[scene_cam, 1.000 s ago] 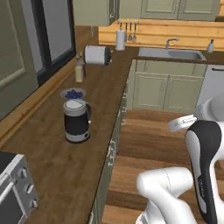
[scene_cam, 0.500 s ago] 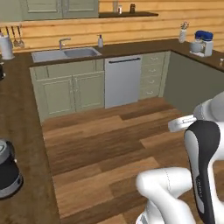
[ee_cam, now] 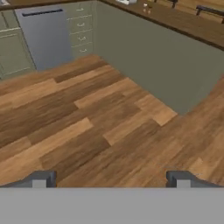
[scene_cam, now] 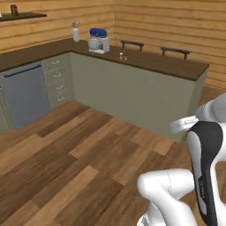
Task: Navigate to the stand mixer.
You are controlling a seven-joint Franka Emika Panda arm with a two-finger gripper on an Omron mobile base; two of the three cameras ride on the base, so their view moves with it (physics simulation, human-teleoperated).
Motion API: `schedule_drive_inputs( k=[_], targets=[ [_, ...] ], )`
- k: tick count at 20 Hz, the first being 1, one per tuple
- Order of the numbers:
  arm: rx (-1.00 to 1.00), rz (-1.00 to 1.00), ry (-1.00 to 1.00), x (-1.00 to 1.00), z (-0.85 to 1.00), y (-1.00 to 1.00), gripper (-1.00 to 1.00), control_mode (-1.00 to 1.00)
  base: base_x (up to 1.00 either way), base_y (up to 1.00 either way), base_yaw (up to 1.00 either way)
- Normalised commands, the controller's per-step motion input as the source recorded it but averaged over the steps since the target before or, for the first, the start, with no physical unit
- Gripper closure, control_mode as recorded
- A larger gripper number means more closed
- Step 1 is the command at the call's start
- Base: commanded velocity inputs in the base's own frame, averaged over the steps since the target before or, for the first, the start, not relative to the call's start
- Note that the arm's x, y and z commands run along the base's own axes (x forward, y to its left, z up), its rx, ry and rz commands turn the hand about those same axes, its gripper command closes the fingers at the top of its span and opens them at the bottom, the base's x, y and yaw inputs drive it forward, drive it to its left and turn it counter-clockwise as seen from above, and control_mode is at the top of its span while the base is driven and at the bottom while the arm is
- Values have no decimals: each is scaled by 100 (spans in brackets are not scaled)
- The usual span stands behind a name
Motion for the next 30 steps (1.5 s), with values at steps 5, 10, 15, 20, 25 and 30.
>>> schedule_drive_inputs(
  k=[5, 10, 15, 20, 25, 30],
  targets=[
    [0, 0, 0, 0, 0, 0, -100, 100, 15, 24, -89],
    [0, 0, 0, 0, 0, 0, -100, 100, 35, 40, -82],
    [0, 0, 0, 0, 0, 0, -100, 100, 76, 63, -64],
    [0, 0, 0, 0, 0, 0, -100, 100, 92, 95, -46],
    [0, 0, 0, 0, 0, 0, -100, 100, 61, 100, -14],
    [0, 0, 0, 0, 0, 0, -100, 100, 39, 100, 0]
  ],
)
